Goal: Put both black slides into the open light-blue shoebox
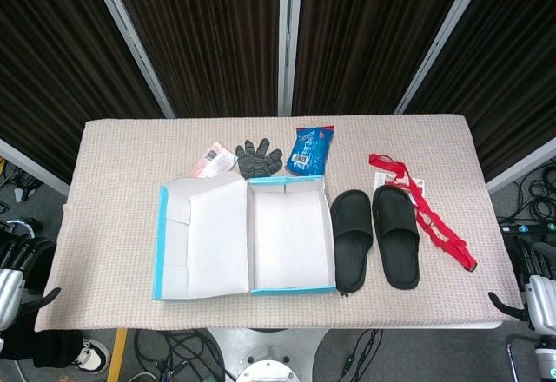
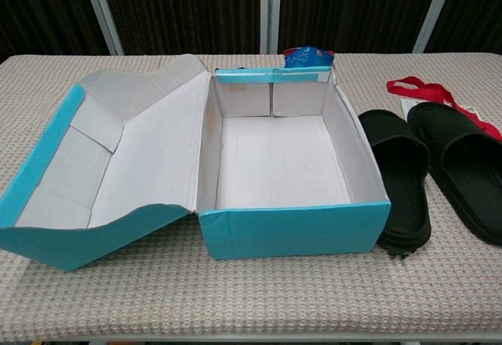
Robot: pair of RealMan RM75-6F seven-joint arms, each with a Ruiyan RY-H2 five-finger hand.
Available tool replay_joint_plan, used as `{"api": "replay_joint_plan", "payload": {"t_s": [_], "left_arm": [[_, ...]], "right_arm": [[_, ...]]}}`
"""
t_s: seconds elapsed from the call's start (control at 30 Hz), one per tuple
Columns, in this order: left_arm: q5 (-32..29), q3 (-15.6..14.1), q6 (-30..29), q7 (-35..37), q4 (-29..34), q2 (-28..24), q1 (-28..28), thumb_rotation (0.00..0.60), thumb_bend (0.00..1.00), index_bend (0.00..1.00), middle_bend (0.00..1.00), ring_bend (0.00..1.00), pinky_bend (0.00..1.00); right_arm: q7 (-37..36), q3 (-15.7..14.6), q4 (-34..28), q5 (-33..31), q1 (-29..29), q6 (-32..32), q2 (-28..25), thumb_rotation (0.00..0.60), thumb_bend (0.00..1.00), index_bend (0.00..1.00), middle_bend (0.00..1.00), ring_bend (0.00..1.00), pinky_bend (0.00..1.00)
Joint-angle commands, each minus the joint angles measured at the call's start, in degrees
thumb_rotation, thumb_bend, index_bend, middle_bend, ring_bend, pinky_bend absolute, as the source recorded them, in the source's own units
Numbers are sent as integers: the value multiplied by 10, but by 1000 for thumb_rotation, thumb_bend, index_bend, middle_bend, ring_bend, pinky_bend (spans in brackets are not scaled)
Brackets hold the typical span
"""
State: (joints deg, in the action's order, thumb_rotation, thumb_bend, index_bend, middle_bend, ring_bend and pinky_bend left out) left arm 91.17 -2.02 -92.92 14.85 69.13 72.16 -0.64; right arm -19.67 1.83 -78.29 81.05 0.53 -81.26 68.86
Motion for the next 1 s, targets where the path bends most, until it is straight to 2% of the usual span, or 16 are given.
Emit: {"api": "replay_joint_plan", "payload": {"t_s": [0.03,0.23,0.5,0.63,0.83,1.0], "left_arm": [[1,1,-2,1,0,-1,1,600,142,205,167,94,138],[8,0,-4,-2,6,-5,0,600,141,205,169,94,139],[21,-6,7,-20,26,-13,-7,600,141,205,171,94,141],[26,-10,6,-17,24,-13,-4,600,142,206,172,94,141],[35,-22,7,-17,11,-2,1,600,141,205,172,94,141],[55,-37,6,-30,13,-4,3,600,142,206,172,94,143]], "right_arm": [[4,1,-6,2,-2,4,-2,600,96,0,0,0,0],[-10,8,-41,5,-27,42,-30,600,94,0,0,0,0],[-10,31,-151,-40,-126,228,-142,600,93,0,1,0,0],[-18,56,-190,-56,-190,312,-182,600,77,0,55,0,0],[-7,91,-199,-118,-296,455,-194,600,29,0,92,0,0],[25,100,-162,-188,-386,556,-156,600,23,0,104,0,0]]}}
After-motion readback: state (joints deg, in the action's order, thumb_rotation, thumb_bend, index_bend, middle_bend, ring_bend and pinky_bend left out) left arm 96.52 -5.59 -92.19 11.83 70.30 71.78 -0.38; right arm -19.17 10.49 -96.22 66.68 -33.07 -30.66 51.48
